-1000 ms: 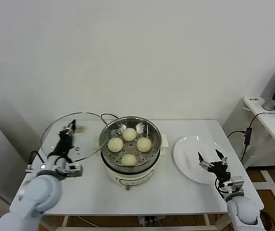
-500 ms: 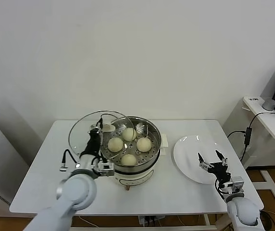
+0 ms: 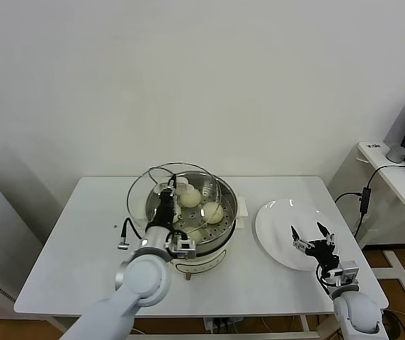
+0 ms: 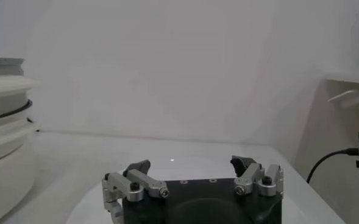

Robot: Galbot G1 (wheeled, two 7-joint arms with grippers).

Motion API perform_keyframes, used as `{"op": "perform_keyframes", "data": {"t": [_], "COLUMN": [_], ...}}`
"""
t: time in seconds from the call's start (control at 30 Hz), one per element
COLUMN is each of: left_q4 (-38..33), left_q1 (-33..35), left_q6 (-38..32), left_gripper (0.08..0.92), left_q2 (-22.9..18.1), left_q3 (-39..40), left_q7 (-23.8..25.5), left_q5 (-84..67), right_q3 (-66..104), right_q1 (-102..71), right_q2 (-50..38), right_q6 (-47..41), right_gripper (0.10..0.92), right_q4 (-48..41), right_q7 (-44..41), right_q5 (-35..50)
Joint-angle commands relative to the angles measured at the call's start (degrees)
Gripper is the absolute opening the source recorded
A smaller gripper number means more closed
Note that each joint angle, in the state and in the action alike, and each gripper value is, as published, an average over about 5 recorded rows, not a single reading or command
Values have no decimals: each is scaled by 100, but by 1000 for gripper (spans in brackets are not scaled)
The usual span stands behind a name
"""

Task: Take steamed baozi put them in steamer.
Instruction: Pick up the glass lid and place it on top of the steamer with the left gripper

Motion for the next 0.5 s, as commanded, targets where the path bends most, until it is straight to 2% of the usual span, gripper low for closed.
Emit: {"op": "perform_keyframes", "data": {"t": [0.03,0.5], "left_q4": [366,711], "left_q1": [-118,-120], "left_q6": [21,-150], "left_gripper": [107,107], "left_q2": [-305,-433], "left_q3": [261,272], "left_q7": [-68,-275], "left_q5": [93,71], "right_q3": [10,37], "right_q1": [-11,-42], "right_q2": [7,53], "right_q6": [9,19], "right_gripper": [823,823], "right_q4": [8,-6], "right_q7": [-6,-30], "right_q5": [1,-9]}}
